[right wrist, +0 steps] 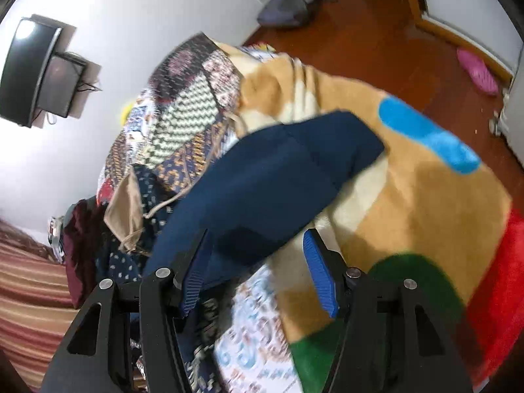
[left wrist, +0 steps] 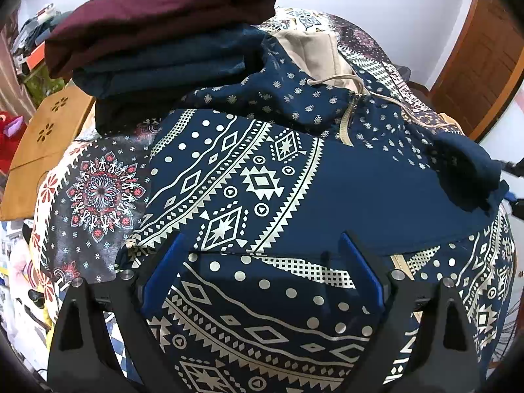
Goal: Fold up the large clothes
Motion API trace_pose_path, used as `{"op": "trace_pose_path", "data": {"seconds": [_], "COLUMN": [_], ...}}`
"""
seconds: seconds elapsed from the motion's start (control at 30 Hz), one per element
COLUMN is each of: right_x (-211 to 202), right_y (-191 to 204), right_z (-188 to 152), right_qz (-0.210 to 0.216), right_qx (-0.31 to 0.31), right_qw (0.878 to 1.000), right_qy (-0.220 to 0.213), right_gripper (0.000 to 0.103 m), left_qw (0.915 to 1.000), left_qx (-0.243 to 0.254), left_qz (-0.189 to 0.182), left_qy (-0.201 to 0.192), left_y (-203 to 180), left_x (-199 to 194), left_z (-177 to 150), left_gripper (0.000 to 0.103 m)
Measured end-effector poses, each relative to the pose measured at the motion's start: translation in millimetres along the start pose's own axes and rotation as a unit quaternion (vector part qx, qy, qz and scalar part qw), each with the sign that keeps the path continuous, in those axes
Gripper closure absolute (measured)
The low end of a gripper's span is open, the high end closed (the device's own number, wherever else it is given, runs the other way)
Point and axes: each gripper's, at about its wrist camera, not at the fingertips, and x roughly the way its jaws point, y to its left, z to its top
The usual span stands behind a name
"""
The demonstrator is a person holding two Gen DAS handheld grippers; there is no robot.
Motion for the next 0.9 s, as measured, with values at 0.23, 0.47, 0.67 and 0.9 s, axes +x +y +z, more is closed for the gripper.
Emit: {"op": "trace_pose_path", "data": {"seconds": [0.23, 0.47, 0.67, 0.9], "right_x": [20.5, 2.7, -32.0, -68.8], "right_y": [-3.1, 3.3, 44.6, 145.3], "right_z": [6.4, 9.6, 8.7, -21.3], "right_qz": [-0.011, -0.047, -0.049, -0.008], "right_qx": [0.020, -0.015, -0.088, -0.224], "right_qw": [1.000, 0.997, 0.988, 0.962], "right_qy": [-0.002, -0.060, -0.115, -0.159], "right_gripper": [0.049, 0.094, 0.097, 0.097], "left_qw": [1.0000, 1.0000, 0.9998, 0.9992], "left_qx": [-0.002, -0.004, -0.006, -0.008], "left_qz": [0.000, 0.000, -0.002, -0.007], "left_qy": [0.003, -0.004, -0.016, -0.038], "left_y": [0.5, 4.5, 9.9, 19.9], "left_x": [2.5, -3.1, -13.2, -31.7], "left_z": [1.0, 1.3, -1.5, -7.5], "left_gripper": [0.009, 0.009, 0.009, 0.009]}}
